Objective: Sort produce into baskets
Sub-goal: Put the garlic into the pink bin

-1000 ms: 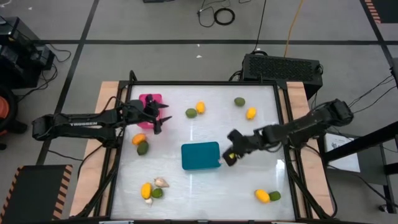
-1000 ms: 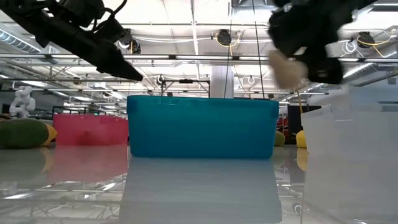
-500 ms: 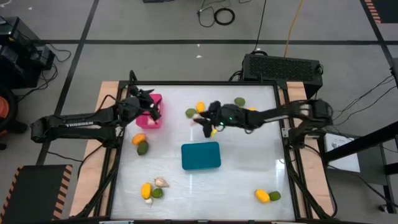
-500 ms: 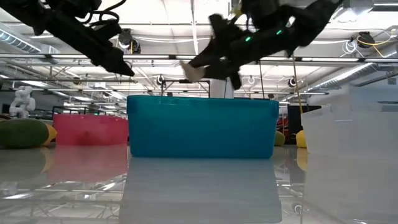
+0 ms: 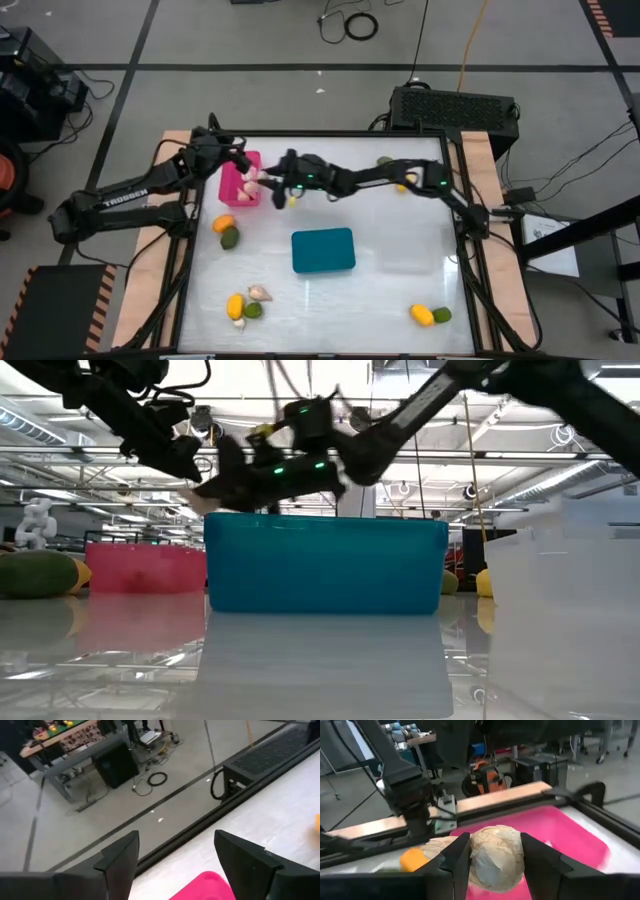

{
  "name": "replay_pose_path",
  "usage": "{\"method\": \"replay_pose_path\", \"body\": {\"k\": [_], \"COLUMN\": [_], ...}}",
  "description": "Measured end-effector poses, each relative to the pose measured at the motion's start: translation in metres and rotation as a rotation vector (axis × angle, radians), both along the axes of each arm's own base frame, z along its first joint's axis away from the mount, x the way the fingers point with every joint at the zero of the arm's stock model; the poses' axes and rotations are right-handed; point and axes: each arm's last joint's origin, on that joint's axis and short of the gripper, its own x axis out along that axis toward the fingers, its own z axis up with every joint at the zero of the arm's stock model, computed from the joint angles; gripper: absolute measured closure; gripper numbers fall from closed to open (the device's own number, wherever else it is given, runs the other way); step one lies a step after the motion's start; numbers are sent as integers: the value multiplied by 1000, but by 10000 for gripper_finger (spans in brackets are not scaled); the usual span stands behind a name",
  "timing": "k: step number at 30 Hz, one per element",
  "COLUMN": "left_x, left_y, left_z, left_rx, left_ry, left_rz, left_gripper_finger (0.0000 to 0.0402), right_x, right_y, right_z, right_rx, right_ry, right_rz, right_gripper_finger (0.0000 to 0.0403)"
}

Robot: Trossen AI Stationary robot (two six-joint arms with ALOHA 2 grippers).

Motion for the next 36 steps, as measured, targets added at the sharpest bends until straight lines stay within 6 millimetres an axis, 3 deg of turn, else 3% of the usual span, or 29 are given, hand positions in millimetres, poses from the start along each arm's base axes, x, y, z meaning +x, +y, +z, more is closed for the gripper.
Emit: {"method": "replay_pose_path", "body": {"k": [5, 9, 14, 23, 27, 36], "left_x": [0, 0, -1, 0, 1, 1], "left_y": [0, 0, -1, -1, -2, -3], "left_z": [-1, -2, -3, -3, -4, -6], "left_rx": [-18, -26, -37, -49, -64, -89], "left_ry": [-14, -3, 11, 3, -6, 5], "left_rz": [-17, -20, -22, -50, -87, -116], "left_gripper_finger": [136, 136, 136, 136, 136, 136], "right_x": [38, 56, 61, 60, 56, 19], "right_y": [-8, -11, -12, -12, -15, -10], "right_z": [-13, -22, -36, -38, -28, 31], "right_rx": [-14, -9, -18, -18, -16, -16], "right_ry": [-45, -22, 74, 95, 177, 545], "right_rz": [-1, -3, 0, 1, 2, 38], "right_gripper_finger": [257, 257, 240, 166, 149, 145]}}
